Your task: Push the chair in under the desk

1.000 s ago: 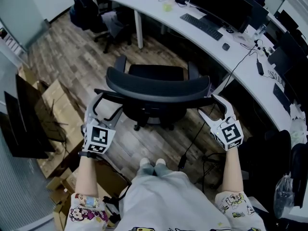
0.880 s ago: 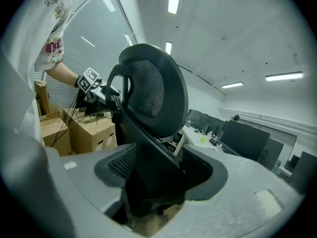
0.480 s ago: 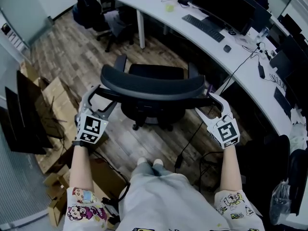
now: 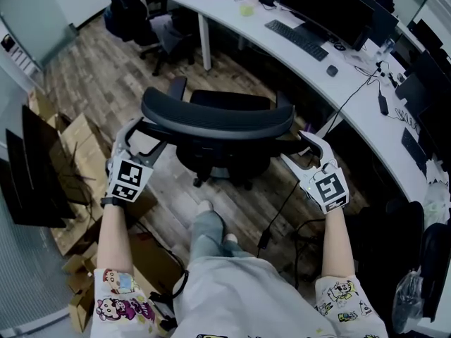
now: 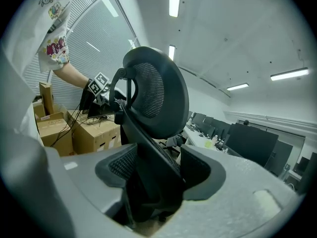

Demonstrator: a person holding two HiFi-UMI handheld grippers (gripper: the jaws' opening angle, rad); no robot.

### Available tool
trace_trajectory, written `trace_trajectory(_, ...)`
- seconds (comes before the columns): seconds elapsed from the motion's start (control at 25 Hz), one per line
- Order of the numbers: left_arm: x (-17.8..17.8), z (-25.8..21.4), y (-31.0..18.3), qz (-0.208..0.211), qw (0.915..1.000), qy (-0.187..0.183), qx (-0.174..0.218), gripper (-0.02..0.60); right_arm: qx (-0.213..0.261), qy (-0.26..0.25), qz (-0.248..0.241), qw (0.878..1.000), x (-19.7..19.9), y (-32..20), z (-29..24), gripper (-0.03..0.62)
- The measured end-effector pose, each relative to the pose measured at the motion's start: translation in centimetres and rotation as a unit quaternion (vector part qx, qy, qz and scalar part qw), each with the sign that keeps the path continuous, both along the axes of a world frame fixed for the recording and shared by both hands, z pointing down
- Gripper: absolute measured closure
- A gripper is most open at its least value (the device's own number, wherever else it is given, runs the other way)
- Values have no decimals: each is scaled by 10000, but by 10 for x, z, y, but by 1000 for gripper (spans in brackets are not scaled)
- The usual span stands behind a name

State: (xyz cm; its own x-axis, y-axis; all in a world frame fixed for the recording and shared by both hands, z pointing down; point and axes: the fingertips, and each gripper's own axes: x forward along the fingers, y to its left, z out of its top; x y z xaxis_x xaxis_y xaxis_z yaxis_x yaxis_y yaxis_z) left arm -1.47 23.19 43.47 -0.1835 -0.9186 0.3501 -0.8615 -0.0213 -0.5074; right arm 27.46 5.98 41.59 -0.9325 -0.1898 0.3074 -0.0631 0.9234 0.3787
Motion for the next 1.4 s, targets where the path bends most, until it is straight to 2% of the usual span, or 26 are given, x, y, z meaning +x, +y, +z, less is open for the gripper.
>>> trace_trajectory(0.64, -41, -1, -75, 313, 9995, -27, 62, 244, -145, 133, 12, 9998, -42, -66, 1, 327)
trace_trajectory(1.4, -130, -6, -154, 760, 9969, 52, 214, 253, -135, 189, 417, 9989, -125, -138, 2, 324)
